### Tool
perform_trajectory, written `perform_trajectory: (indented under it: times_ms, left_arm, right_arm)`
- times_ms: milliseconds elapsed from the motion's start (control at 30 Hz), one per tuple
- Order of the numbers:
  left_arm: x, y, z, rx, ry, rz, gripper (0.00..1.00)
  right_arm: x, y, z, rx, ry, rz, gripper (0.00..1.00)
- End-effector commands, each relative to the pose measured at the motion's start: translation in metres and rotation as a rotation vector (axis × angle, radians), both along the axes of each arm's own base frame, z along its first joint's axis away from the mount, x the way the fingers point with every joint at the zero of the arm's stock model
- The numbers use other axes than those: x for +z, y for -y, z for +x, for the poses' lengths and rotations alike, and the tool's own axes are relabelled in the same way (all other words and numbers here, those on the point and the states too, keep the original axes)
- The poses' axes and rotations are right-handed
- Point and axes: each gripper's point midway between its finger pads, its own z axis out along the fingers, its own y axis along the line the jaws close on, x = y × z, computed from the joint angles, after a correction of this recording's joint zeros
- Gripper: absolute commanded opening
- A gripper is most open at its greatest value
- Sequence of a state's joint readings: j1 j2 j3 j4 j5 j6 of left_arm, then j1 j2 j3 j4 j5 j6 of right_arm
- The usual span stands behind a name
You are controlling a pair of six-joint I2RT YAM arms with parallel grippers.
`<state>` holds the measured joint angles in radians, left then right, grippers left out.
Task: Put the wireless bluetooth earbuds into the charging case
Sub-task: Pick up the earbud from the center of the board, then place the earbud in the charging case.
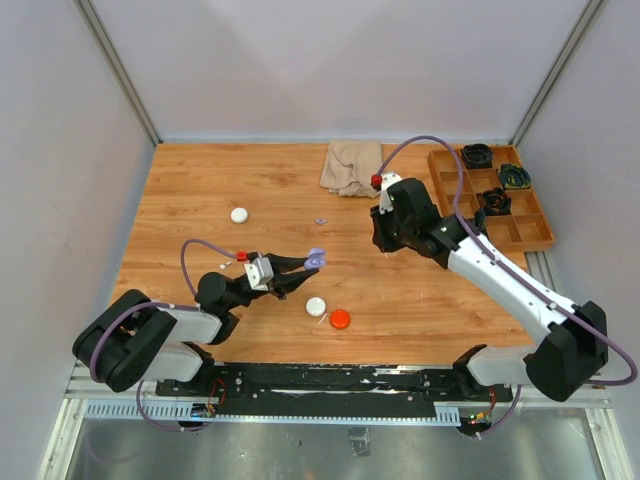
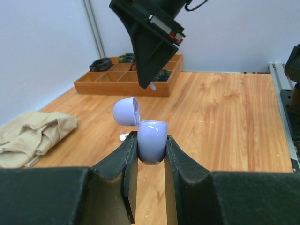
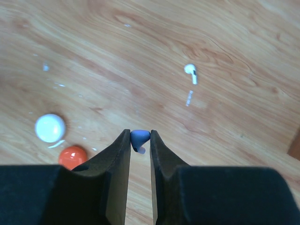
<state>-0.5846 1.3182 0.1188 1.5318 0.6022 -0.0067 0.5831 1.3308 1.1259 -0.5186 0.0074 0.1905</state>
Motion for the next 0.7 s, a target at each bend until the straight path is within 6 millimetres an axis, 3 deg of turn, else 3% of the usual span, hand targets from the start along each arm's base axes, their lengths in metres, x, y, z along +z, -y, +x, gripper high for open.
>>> perform_trajectory:
  times_ms: [0, 367, 667]
  left_arm:
    - [0.069, -0.007, -0.002, 0.03, 0.28, -0.147, 0.0]
    - [0.091, -0.009, -0.007, 0.028, 0.358, -0.178, 0.0]
    - [0.102, -0.013, -0.012, 0.033, 0.375, -0.206, 0.0]
  right_arm:
    - [0.037, -0.032, -0.009, 0.023, 0.133, 0.127, 0.13]
    - [0.106, -0.085, -0.048, 0.172, 0.342, 0.422, 0.11]
    - [0.122, -0.104, -0.069, 0.245, 0.423, 0.601, 0.1]
